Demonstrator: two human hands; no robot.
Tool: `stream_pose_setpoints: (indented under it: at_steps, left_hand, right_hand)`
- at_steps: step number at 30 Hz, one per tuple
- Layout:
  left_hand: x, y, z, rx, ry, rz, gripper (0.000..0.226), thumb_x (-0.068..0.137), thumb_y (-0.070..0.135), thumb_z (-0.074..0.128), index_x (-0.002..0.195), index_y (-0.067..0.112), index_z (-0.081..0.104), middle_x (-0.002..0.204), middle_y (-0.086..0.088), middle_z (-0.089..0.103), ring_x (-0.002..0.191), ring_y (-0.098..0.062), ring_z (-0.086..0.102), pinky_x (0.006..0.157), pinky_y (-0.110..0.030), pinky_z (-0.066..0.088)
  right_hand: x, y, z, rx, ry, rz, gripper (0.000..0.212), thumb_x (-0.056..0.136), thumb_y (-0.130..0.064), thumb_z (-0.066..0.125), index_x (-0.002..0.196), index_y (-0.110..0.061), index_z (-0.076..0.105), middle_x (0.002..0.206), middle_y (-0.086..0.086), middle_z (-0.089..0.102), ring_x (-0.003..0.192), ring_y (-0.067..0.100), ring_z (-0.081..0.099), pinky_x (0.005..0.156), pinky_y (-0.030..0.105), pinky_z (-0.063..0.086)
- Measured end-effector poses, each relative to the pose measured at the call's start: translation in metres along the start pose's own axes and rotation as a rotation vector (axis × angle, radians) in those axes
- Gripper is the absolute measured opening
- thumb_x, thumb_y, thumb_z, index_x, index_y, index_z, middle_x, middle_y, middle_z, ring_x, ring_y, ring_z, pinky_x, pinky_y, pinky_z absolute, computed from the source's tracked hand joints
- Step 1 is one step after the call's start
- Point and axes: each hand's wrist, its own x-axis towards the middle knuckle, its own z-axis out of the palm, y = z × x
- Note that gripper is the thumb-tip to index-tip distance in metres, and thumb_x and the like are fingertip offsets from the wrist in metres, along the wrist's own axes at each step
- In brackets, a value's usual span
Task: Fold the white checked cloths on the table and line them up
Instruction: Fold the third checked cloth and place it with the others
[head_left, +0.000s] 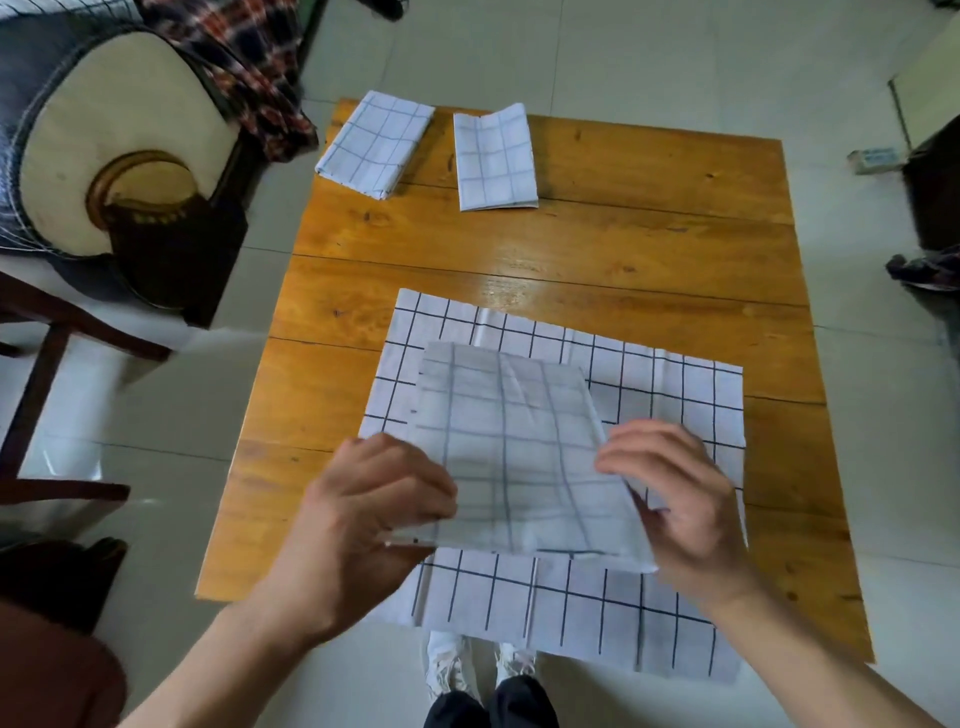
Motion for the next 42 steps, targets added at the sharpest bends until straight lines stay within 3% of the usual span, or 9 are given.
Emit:
stream_pose_setpoints:
  at_steps: [4, 9, 16, 23, 26, 29, 33, 37, 42]
  left_hand:
    - [-0.045, -0.026, 0.048, 0.045, -0.133, -0.092, 0.018, 0.069, 0.008, 0.077, 0.083, 0.019, 0.073, 0.099, 0.015, 0.069, 0.095, -0.011, 0.062, 0.078, -0.038, 0.045]
    - [-0.07, -0.034, 0.077, 0.051, -0.215, -0.106, 0.024, 0.069, 0.005, 0.082, 0.082, 0.02, 0.07, 0.097, 0.015, 0.069, 0.091, -0.011, 0.062, 0.08, -0.031, 0.044]
    - [-0.083, -0.049, 0.077, 0.012, -0.243, -0.186, 0.021, 0.069, 0.013, 0.08, 0.082, 0.024, 0.068, 0.097, 0.019, 0.068, 0.092, -0.008, 0.062, 0.079, -0.029, 0.044]
    - [-0.075, -0.066, 0.074, 0.069, -0.319, -0.206, 0.032, 0.065, 0.009, 0.081, 0.091, 0.026, 0.071, 0.111, 0.017, 0.067, 0.104, -0.011, 0.059, 0.078, -0.035, 0.048]
    - [-0.077, -0.078, 0.075, 0.179, -0.308, -0.218, 0.031, 0.083, 0.013, 0.076, 0.108, 0.029, 0.068, 0.125, 0.016, 0.06, 0.109, -0.015, 0.055, 0.082, -0.033, 0.043]
    - [-0.077, -0.086, 0.077, 0.25, -0.214, -0.239, 0.022, 0.093, 0.021, 0.064, 0.113, 0.028, 0.07, 0.123, 0.011, 0.061, 0.107, -0.017, 0.055, 0.082, -0.036, 0.043]
    - [-0.073, -0.09, 0.078, 0.285, -0.158, -0.206, 0.019, 0.091, 0.026, 0.059, 0.1, 0.028, 0.076, 0.112, 0.008, 0.064, 0.098, -0.018, 0.055, 0.073, -0.04, 0.044]
    - [-0.07, -0.094, 0.079, 0.275, -0.163, -0.211, 0.019, 0.084, 0.014, 0.069, 0.092, 0.029, 0.076, 0.108, 0.007, 0.064, 0.096, -0.018, 0.054, 0.071, -0.043, 0.045]
    - [-0.068, -0.087, 0.079, 0.253, -0.239, -0.187, 0.046, 0.081, 0.004, 0.061, 0.119, 0.029, 0.069, 0.126, 0.002, 0.058, 0.106, -0.02, 0.053, 0.081, -0.035, 0.038]
  right_hand:
    - [-0.05, 0.021, 0.025, -0.051, -0.179, 0.059, 0.015, 0.079, -0.001, 0.077, 0.092, -0.009, 0.075, 0.099, 0.0, 0.069, 0.103, 0.022, 0.062, 0.085, 0.043, 0.05]
    - [-0.075, 0.021, 0.034, -0.166, -0.336, 0.1, 0.039, 0.068, 0.008, 0.08, 0.1, -0.013, 0.075, 0.105, -0.005, 0.07, 0.105, 0.017, 0.061, 0.09, 0.034, 0.048]
    - [-0.073, 0.021, 0.042, -0.177, -0.406, 0.199, 0.043, 0.067, 0.001, 0.084, 0.105, -0.017, 0.075, 0.104, -0.008, 0.068, 0.095, 0.016, 0.061, 0.083, 0.034, 0.049]
    - [-0.075, 0.024, 0.05, -0.152, -0.345, 0.239, 0.03, 0.075, 0.002, 0.08, 0.101, -0.012, 0.076, 0.097, -0.001, 0.065, 0.089, 0.019, 0.061, 0.078, 0.033, 0.051]
    - [-0.075, 0.023, 0.053, -0.134, -0.313, 0.249, 0.027, 0.075, 0.004, 0.08, 0.098, -0.01, 0.077, 0.094, 0.0, 0.065, 0.088, 0.019, 0.06, 0.078, 0.03, 0.051]
    - [-0.075, 0.022, 0.054, -0.119, -0.296, 0.265, 0.028, 0.074, 0.006, 0.08, 0.097, -0.01, 0.077, 0.093, 0.0, 0.065, 0.087, 0.02, 0.06, 0.074, 0.033, 0.052]
    - [-0.077, 0.021, 0.056, -0.103, -0.257, 0.29, 0.028, 0.074, 0.009, 0.079, 0.096, -0.01, 0.077, 0.093, 0.0, 0.064, 0.087, 0.02, 0.06, 0.074, 0.034, 0.051]
    - [-0.082, 0.024, 0.059, -0.067, -0.222, 0.322, 0.03, 0.076, 0.009, 0.077, 0.097, -0.012, 0.077, 0.095, -0.002, 0.062, 0.089, 0.019, 0.058, 0.078, 0.032, 0.047]
    - [-0.082, 0.022, 0.061, -0.077, -0.199, 0.346, 0.029, 0.074, 0.007, 0.08, 0.095, -0.012, 0.077, 0.093, -0.003, 0.061, 0.089, 0.019, 0.057, 0.081, 0.027, 0.043]
